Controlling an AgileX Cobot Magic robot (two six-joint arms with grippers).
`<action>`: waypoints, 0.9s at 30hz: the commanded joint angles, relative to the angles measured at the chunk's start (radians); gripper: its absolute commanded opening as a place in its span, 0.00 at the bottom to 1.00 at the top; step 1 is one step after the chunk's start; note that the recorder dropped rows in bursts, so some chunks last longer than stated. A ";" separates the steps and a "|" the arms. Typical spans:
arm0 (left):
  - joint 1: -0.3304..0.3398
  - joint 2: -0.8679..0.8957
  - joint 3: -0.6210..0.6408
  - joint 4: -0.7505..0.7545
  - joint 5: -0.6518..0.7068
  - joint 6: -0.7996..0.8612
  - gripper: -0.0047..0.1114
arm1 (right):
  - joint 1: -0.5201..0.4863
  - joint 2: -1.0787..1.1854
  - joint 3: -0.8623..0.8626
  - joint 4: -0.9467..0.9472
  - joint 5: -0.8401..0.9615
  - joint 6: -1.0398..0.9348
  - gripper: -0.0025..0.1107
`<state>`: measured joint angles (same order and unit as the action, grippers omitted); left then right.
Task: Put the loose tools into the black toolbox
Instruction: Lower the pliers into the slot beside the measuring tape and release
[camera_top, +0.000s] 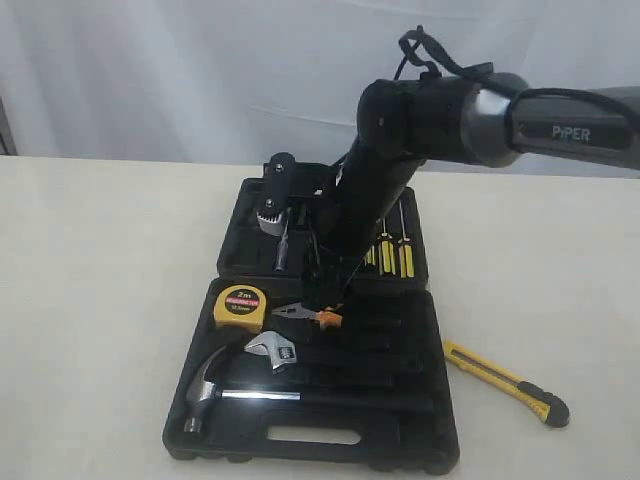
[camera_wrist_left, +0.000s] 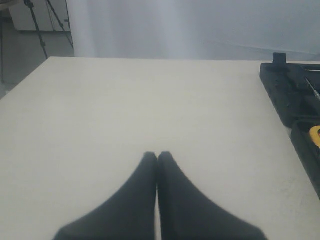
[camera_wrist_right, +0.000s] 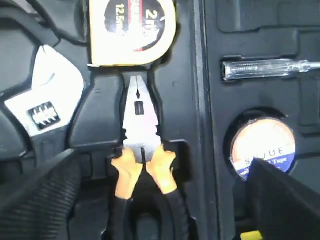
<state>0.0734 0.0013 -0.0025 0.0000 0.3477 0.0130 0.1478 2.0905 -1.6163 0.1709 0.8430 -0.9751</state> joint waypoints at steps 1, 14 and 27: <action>-0.005 -0.001 0.003 0.000 -0.005 -0.006 0.04 | -0.003 -0.011 -0.001 0.004 0.002 0.065 0.73; -0.005 -0.001 0.003 0.000 -0.005 -0.006 0.04 | -0.006 -0.050 -0.001 -0.139 0.136 0.606 0.02; -0.005 -0.001 0.003 0.000 -0.005 -0.006 0.04 | -0.087 0.018 -0.001 -0.064 0.054 0.838 0.02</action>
<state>0.0734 0.0013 -0.0025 0.0000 0.3477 0.0130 0.0816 2.0985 -1.6163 0.0915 0.9017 -0.1519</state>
